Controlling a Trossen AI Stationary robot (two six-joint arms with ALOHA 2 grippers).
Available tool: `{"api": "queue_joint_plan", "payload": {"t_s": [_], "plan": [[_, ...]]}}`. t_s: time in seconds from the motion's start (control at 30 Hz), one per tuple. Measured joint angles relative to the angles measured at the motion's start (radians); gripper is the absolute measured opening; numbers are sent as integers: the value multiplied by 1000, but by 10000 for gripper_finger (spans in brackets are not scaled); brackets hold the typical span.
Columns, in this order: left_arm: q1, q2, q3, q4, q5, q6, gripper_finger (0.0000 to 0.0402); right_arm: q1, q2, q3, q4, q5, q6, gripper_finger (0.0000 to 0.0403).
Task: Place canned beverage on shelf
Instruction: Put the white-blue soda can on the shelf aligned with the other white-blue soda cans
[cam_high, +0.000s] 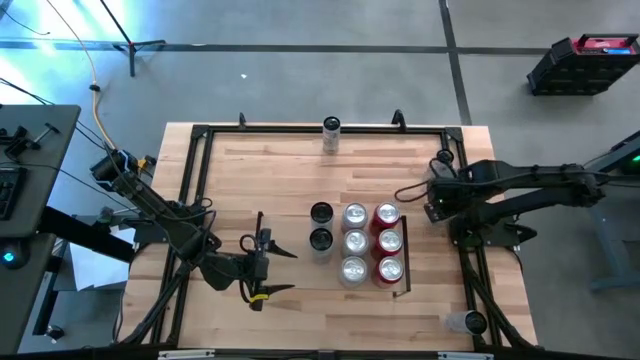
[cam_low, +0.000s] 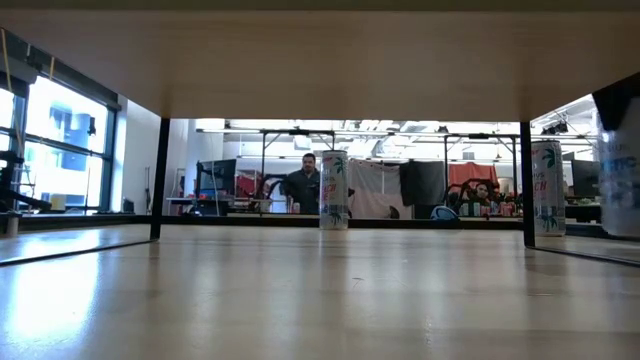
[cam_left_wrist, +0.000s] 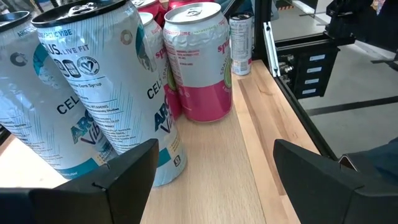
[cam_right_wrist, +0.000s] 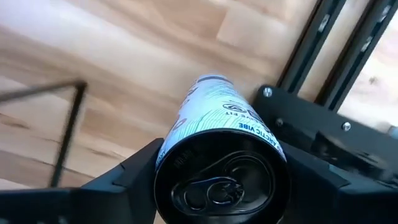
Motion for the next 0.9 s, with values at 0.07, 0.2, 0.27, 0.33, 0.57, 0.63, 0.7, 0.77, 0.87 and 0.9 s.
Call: {"api": "queue_joint_plan", "payload": {"t_s": [0.07, 0.2, 0.27, 0.33, 0.57, 0.63, 0.7, 0.77, 0.87, 0.9], "plan": [[0, 0, 0, 0, 0, 0, 307, 0, 0, 41, -19, 29, 15, 247], [0, 0, 0, 0, 0, 0, 307, 0, 0, 146, -45, 93, 20, 247], [0, 0, 0, 0, 0, 0, 307, 0, 1, 211, -37, 147, 24, 247], [0, 0, 0, 0, 0, 0, 307, 0, 4, 279, -39, 208, 28, 247], [0, 0, 0, 0, 0, 0, 307, 0, 96, 522, -13, 398, -22, 247], [0, 0, 0, 0, 0, 0, 307, 0, 144, 591, 25, 426, -79, 247], [0, 0, 0, 0, 0, 0, 307, 0, 198, 663, 74, 445, -158, 247], [0, 0, 0, 0, 0, 0, 307, 2, 253, 736, 127, 467, -240, 247], [0, 0, 0, 0, 0, 0, 307, 7, 342, 848, 201, 476, -356, 247], [0, 0, 0, 0, 0, 0, 307, 10, 372, 885, 220, 479, -392, 247]]}}
